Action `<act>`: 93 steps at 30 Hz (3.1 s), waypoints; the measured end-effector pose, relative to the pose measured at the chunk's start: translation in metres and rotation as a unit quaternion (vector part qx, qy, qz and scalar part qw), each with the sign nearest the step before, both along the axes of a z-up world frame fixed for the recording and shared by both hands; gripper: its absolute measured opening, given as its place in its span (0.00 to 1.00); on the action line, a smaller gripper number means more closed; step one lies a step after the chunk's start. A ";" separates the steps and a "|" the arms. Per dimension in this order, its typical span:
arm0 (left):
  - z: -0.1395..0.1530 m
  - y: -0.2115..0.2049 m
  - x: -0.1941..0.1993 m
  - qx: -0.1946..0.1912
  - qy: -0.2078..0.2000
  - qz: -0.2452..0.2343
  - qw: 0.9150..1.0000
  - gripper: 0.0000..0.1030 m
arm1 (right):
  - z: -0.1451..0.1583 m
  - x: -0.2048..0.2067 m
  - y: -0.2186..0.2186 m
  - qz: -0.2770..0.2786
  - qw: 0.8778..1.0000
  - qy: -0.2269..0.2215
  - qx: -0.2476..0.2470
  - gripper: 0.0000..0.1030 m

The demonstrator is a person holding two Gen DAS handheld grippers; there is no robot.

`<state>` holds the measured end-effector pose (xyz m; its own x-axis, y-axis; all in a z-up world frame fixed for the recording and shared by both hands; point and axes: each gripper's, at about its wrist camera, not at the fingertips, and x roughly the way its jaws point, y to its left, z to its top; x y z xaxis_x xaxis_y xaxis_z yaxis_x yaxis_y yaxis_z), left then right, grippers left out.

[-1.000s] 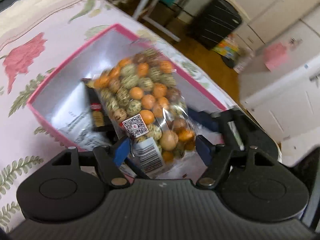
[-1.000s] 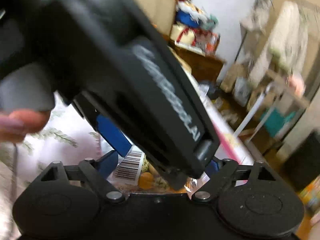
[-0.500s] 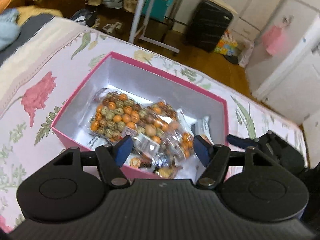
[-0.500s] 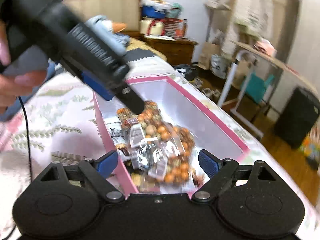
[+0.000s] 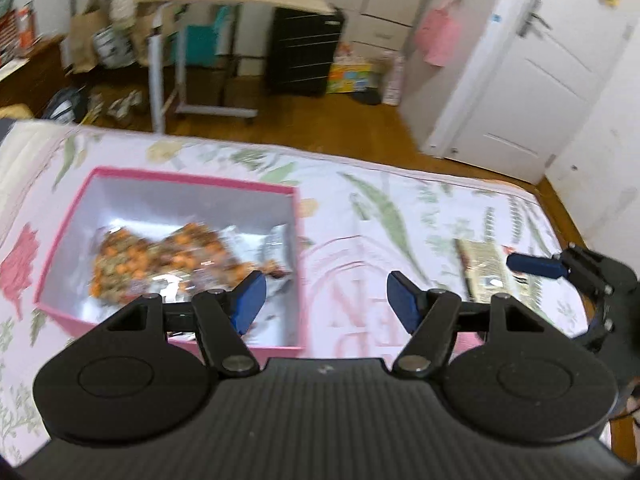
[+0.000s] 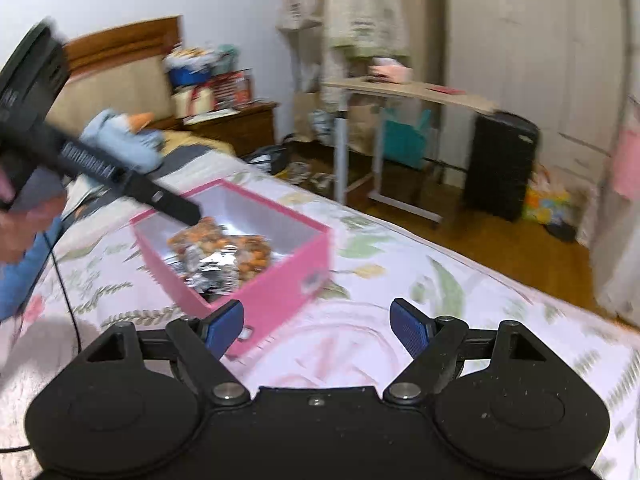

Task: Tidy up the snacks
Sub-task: 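Move both tools toward the cream bag with the red label, then grasp the cream red-label bag with the left tool while the right tool grasps it, then carry the cream bag into the pink box and open both tools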

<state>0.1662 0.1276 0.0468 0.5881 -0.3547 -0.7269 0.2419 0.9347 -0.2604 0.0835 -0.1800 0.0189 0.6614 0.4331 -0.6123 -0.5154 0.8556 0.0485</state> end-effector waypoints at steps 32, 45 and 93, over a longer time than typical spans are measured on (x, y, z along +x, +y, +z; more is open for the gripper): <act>-0.179 -0.291 0.091 -0.114 0.122 -0.132 0.977 0.53 | -0.176 0.065 -0.219 -0.190 0.959 0.198 0.064 1.00; -0.212 -0.289 0.093 -0.184 0.168 -0.094 0.964 0.55 | -0.188 0.052 -0.206 -0.172 0.979 0.102 0.031 0.97; -0.077 -0.118 -0.033 -0.151 0.131 -0.049 0.979 0.57 | -0.039 -0.061 -0.018 -0.096 0.991 0.083 -0.039 0.78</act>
<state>0.1328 0.0093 -0.0299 0.3486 -0.6222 -0.7010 0.2149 0.7810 -0.5863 0.0223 -0.1982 -0.0198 0.6142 0.2560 -0.7465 -0.3335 0.9415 0.0485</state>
